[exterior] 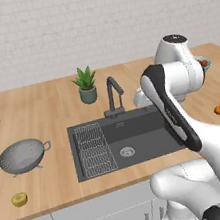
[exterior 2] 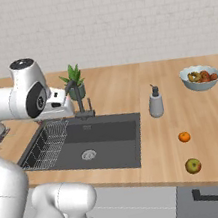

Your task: Put the colander in the sink, put the kiwi, tangerine, apple in the colander, and turn on the sink faucet and pour water over the colander.

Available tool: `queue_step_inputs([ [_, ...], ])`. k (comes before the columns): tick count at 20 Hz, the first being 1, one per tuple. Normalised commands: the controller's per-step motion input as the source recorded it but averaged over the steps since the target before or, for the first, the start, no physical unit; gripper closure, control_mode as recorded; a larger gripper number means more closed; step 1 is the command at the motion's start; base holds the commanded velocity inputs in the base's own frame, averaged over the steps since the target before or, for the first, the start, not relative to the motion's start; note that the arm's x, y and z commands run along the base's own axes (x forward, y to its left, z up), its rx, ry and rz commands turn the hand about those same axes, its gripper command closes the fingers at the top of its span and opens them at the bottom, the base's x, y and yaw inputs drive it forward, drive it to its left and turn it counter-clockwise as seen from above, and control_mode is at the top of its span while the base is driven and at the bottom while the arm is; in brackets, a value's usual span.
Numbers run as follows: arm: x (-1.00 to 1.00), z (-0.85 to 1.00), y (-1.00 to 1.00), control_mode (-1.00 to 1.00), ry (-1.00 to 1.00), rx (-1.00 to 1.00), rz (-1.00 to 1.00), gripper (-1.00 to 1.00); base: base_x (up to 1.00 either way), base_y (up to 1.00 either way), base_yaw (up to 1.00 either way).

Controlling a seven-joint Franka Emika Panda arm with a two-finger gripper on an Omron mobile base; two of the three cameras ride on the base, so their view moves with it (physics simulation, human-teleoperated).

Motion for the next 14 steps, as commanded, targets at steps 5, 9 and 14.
queue_step_inputs([
  [5,-0.23,-0.40,0.75,-1.00,0.00,0.04,0.01,-1.00,0.00,0.00,0.00],
  [9,0.02,-0.20,0.77,-1.00,0.02,0.00,0.01,-1.00,0.00,0.00,0.00],
  [14,0.22,-0.08,0.75,-1.00,0.04,0.00,0.00,-1.00,0.00,0.00,0.00],
])
